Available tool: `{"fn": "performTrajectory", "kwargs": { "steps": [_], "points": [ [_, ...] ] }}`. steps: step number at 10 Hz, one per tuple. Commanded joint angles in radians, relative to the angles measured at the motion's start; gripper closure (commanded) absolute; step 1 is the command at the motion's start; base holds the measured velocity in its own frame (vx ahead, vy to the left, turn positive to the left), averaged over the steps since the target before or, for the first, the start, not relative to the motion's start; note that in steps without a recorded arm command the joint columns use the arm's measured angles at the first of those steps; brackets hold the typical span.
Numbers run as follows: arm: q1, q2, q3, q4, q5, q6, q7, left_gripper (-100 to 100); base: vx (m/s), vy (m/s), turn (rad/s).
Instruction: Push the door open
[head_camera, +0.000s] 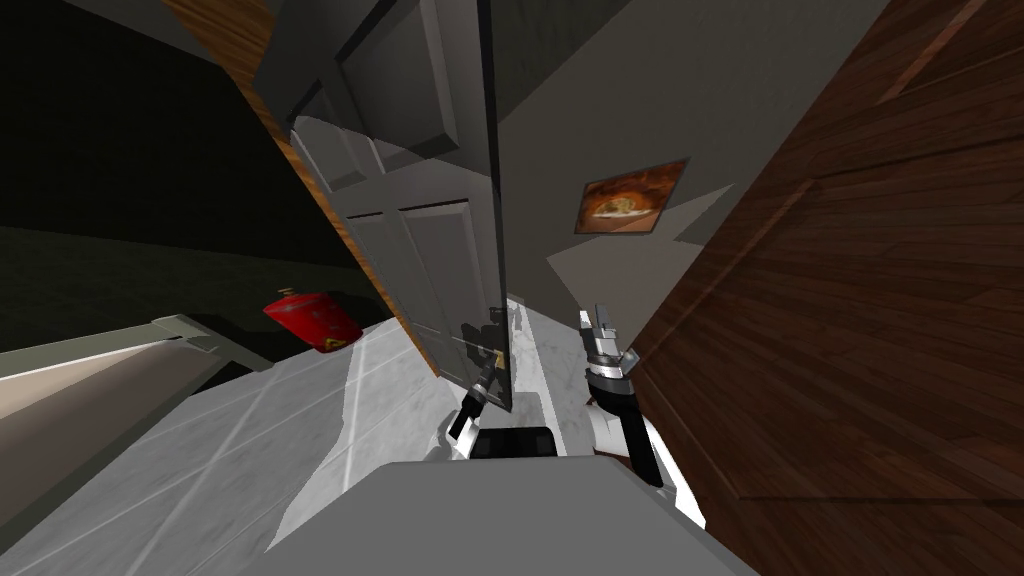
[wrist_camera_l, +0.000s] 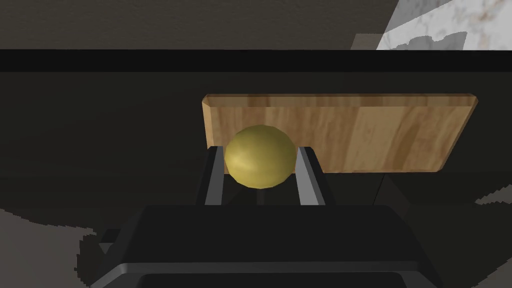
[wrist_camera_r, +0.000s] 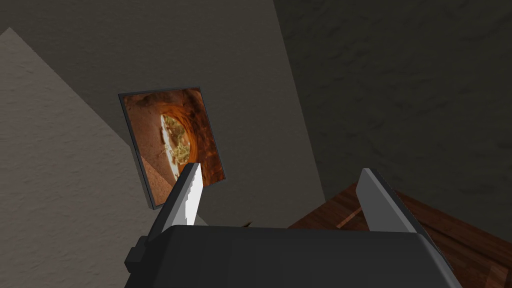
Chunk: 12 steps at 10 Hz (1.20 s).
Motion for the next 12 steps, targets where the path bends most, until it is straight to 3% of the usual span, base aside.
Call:
{"fn": "performTrajectory", "kwargs": {
  "steps": [1, 4, 9, 10, 12],
  "points": [
    [0.001, 0.0, 0.0, 0.0, 0.0, -0.001, 0.0, 100, -0.015, 0.011, -0.005],
    [0.001, 0.0, 0.0, 0.0, 0.0, -0.001, 0.0, 100, -0.006, 0.002, 0.002],
    [0.002, 0.017, 0.029, 0.004, 0.012, 0.006, -0.024, 100, 0.182, -0.036, 0.094],
    [0.011, 0.018, 0.017, -0.013, 0.009, 0.017, -0.014, -100, -0.072, -0.005, 0.087],
    [0.012, 0.018, 0.016, -0.017, 0.009, 0.021, -0.012, -100, -0.255, 0.023, 0.02]
  ]
}}
